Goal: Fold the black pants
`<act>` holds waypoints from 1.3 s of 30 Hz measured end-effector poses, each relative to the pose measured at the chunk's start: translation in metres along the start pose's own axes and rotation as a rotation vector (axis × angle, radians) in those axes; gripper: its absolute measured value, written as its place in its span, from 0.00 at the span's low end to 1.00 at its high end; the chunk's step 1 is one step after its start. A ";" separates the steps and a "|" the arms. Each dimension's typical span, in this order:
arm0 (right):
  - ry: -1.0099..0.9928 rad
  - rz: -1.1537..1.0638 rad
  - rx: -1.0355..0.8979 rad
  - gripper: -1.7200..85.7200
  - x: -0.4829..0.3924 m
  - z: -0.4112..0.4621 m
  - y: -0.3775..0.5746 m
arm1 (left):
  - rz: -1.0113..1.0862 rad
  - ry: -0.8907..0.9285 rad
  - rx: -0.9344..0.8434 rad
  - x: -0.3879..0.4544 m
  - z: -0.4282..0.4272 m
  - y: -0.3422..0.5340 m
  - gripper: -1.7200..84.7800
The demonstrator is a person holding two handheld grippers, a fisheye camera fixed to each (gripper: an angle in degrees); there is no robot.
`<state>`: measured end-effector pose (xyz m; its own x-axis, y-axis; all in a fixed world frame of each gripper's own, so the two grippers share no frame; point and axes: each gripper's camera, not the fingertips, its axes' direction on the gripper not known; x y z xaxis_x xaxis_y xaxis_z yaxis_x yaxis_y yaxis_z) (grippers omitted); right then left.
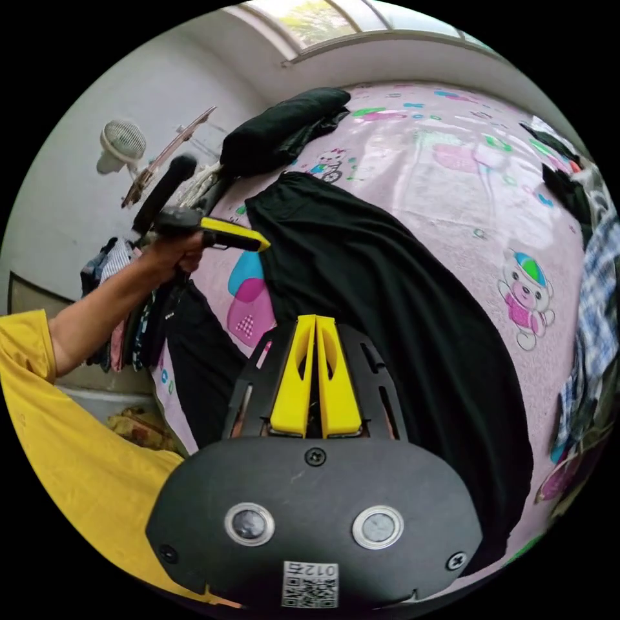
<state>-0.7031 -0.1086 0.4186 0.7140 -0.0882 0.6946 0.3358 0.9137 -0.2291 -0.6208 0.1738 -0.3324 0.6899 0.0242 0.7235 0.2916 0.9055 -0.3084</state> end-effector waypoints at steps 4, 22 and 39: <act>0.072 -0.101 -0.073 0.04 -0.029 0.030 -0.003 | 0.080 -0.022 -0.048 -0.014 0.012 -0.004 0.03; 0.182 -0.335 0.029 0.02 -0.068 0.045 0.037 | 0.109 -0.060 0.038 -0.042 -0.038 0.052 0.03; 0.186 -0.411 -0.158 0.03 -0.074 0.092 0.049 | -0.361 0.076 -0.045 -0.114 -0.011 0.068 0.04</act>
<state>-0.7963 -0.0212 0.4183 0.5953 -0.5123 0.6190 0.6925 0.7179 -0.0718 -0.6729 0.2276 -0.4427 0.5838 -0.3267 0.7433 0.5530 0.8303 -0.0694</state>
